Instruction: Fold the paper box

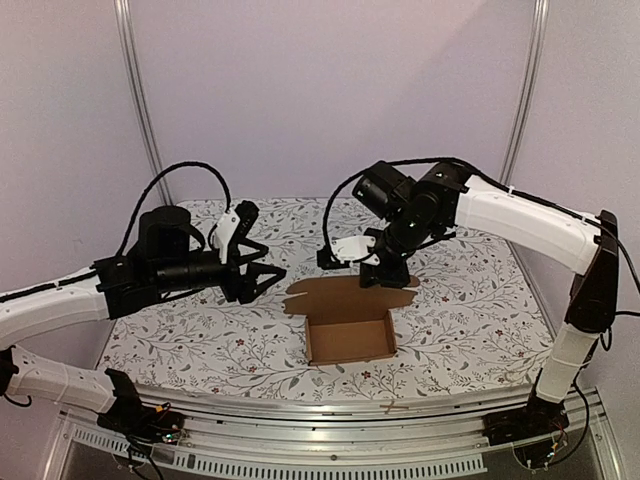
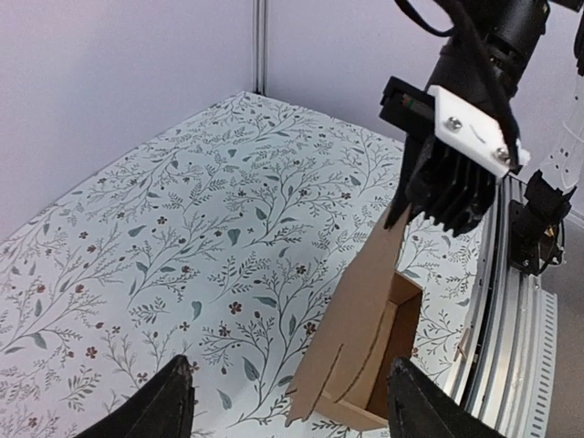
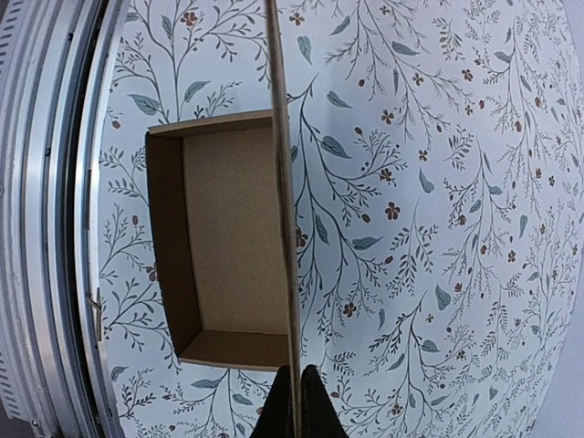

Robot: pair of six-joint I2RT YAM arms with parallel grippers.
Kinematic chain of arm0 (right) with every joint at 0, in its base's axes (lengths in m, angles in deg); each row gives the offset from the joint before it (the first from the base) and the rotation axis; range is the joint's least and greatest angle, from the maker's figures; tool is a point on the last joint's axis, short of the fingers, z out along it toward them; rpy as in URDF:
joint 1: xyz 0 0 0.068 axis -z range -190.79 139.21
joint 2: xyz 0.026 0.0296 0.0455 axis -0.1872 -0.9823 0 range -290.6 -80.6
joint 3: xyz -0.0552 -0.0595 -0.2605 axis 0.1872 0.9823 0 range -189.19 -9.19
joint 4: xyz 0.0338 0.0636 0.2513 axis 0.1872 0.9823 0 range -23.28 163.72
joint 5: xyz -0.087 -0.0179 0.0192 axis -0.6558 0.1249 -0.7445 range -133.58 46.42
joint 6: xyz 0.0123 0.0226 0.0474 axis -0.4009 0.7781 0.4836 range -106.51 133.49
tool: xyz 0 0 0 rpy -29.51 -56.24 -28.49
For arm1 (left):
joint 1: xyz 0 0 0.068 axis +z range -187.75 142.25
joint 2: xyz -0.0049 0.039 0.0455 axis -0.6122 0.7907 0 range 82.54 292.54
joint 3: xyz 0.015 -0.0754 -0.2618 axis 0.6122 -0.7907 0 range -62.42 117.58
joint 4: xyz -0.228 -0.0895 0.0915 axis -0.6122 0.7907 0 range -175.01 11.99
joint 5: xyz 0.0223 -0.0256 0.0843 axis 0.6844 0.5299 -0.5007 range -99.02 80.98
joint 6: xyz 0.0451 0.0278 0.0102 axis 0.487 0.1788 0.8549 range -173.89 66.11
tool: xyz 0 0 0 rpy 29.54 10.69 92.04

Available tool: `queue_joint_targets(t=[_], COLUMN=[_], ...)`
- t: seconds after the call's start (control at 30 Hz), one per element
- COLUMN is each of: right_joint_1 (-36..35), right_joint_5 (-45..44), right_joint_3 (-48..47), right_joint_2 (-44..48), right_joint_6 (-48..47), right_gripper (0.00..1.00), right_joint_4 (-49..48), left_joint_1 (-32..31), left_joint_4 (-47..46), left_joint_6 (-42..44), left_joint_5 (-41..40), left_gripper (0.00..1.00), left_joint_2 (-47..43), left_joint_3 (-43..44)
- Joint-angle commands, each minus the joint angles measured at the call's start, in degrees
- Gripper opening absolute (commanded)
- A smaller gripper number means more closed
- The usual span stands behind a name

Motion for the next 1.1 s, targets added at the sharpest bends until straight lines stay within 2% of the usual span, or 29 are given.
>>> queue_joint_targets(t=[0.0,0.1,0.57,0.8,0.93,1.07], right_joint_1=[0.3,0.4,0.7,1.1,1.1,1.1], right_joint_5=[6.0,7.2,5.2,7.3,7.4,8.9], right_joint_3=[1.9,2.8,1.9,1.4,2.6,3.4], right_joint_2=[6.1,7.5,6.0,5.9,6.5,7.6], right_joint_6=[1.2,2.5,6.9,7.7,6.7,6.0], right_gripper=[0.0,0.0,0.0,0.0,0.0,0.0], right_joint_4=[3.0,2.9,1.0,1.0,1.1,1.4], left_joint_1=[2.7,2.7,1.1,-0.1,0.2,3.1], left_joint_4=[12.5,15.3,13.1,13.8,16.4,18.0], left_joint_6=[4.7,6.9,7.5,8.3,10.3,10.7], left_joint_5=[0.0,2.6,16.2,17.0,14.3,12.4], left_gripper=[0.71,0.72,0.69,0.67,0.66,0.66], left_joint_2=[2.1,4.6,10.4,12.5,10.0,7.3], left_joint_3=[5.4,8.4,14.3,15.2,15.6,15.1])
